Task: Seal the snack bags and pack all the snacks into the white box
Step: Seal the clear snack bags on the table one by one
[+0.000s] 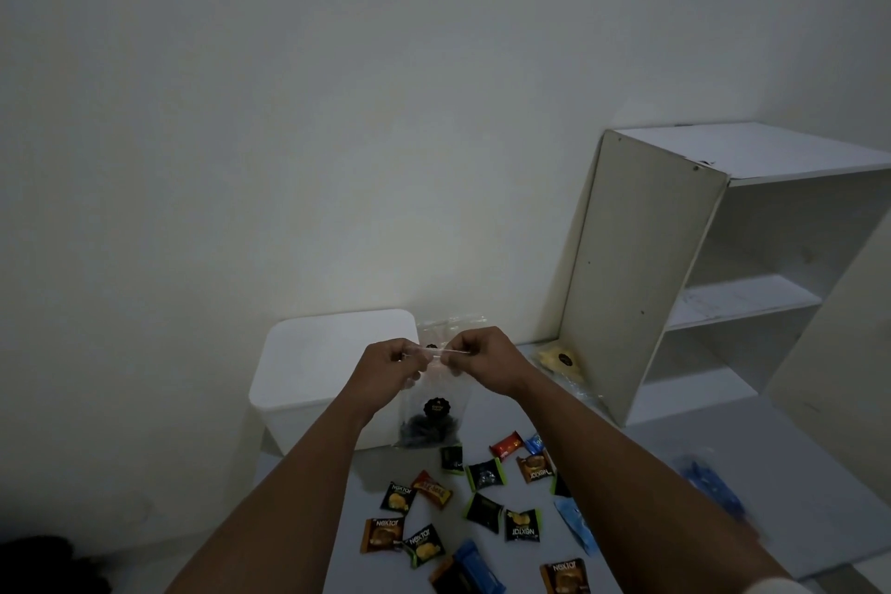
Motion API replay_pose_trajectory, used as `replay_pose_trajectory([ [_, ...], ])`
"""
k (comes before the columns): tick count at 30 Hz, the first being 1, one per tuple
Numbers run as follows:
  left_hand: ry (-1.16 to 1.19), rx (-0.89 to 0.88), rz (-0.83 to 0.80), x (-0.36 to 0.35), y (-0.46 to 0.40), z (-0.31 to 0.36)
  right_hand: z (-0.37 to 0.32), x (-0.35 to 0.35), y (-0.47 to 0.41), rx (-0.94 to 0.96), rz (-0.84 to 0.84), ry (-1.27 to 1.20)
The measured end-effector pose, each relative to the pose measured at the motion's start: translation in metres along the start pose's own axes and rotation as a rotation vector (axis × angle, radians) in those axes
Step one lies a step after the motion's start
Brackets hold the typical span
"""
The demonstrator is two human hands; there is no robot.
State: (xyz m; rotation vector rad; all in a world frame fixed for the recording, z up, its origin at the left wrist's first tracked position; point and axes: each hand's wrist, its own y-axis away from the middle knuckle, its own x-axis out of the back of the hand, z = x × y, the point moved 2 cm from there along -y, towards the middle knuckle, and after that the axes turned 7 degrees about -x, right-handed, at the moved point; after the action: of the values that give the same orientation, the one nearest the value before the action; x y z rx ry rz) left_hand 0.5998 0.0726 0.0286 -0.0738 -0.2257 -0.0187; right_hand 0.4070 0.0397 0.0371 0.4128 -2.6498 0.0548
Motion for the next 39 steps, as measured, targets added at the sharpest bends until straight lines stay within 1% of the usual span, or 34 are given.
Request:
replay_pose_trajectory([
  [4, 0.020, -0.020, 0.022, 0.001, -0.003, 0.000, 0.002, 0.003, 0.002, -0.033, 0.013, -0.108],
  [13, 0.053, -0.017, 0.043, 0.005, -0.004, -0.004, 0.003, 0.000, 0.007, -0.048, 0.028, -0.157],
  [19, 0.092, -0.019, 0.075, 0.010, -0.005, -0.002, 0.006, 0.003, 0.010, -0.129, 0.038, -0.301],
  [30, 0.123, -0.012, 0.107, 0.007, -0.004, 0.004, 0.005, 0.004, 0.019, -0.161, 0.039, -0.436],
  [34, 0.121, -0.013, 0.106, 0.005, -0.002, 0.004, 0.007, 0.005, 0.019, -0.154, 0.062, -0.422],
  [39, 0.123, -0.014, 0.123, 0.007, -0.001, 0.004, 0.010, 0.006, 0.020, -0.177, 0.128, -0.514],
])
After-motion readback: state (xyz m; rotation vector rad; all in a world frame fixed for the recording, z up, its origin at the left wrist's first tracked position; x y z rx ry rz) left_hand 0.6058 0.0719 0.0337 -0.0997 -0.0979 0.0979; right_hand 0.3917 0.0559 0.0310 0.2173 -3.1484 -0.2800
